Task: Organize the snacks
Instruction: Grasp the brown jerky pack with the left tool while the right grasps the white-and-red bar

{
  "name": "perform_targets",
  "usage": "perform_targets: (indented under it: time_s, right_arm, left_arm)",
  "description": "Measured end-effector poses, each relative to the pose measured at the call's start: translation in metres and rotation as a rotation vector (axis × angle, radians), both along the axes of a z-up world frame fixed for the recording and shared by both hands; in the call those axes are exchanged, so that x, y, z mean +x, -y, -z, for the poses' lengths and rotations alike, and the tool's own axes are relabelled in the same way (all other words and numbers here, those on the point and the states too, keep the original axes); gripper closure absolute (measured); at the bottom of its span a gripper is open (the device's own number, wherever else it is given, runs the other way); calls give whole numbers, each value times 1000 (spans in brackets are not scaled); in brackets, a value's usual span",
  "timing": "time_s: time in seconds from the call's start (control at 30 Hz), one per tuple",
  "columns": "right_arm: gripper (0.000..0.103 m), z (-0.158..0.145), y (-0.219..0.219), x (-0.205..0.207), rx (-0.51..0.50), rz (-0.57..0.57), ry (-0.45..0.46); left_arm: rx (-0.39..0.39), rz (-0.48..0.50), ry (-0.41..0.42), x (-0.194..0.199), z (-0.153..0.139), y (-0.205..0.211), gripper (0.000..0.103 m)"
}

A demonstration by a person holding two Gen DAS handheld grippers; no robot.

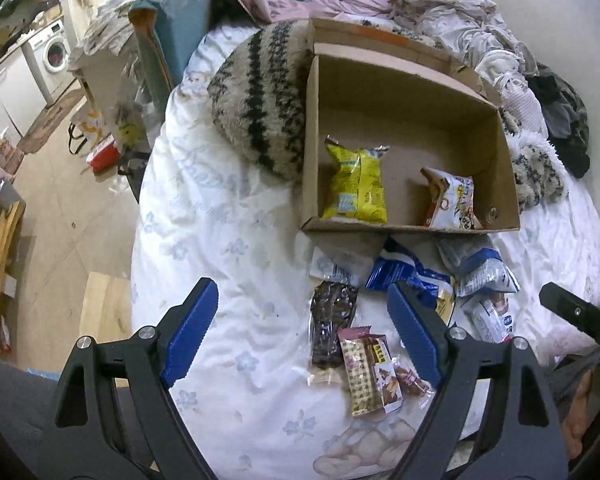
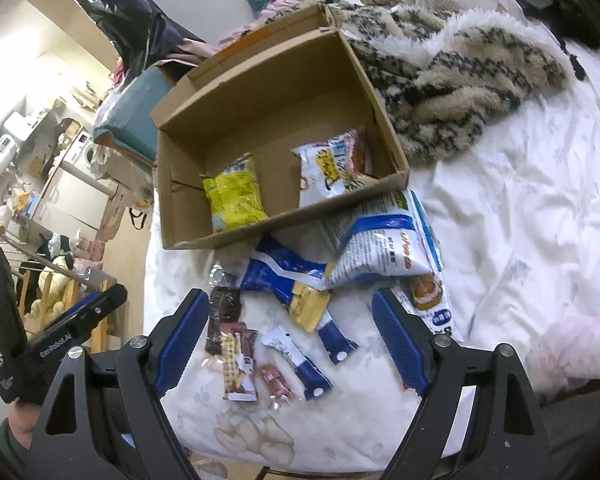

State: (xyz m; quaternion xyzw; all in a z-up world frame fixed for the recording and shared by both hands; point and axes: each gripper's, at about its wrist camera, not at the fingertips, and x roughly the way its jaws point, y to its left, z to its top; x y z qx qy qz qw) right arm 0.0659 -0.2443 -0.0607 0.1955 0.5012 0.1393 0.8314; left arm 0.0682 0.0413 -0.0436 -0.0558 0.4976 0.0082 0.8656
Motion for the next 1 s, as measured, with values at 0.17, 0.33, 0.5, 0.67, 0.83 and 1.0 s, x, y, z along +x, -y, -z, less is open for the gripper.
perform_targets:
  time_s: [0.17, 0.33, 0.5, 0.67, 0.83, 1.0]
  right_arm:
    - [17, 7, 15, 3, 4, 64, -35]
    - [17, 15, 27, 7, 27, 117, -72]
    - [17, 22, 31, 13, 64, 139, -106]
    - [17, 27, 31, 17, 68, 146, -121]
    - [17, 27, 33, 15, 59, 154, -119]
    - [17, 30, 40, 13, 51, 175, -132]
  left_arm:
    - [-15, -44, -46, 6, 11, -8, 19]
    - [-82, -132, -107, 16, 29, -30, 20]
    - [-134, -122, -234, 28, 64, -25, 38]
    - [-94, -20, -321, 46, 96, 12, 40]
    - [1, 38, -413, 60, 135, 48, 30]
    - [126, 110, -399, 61, 148, 71, 16]
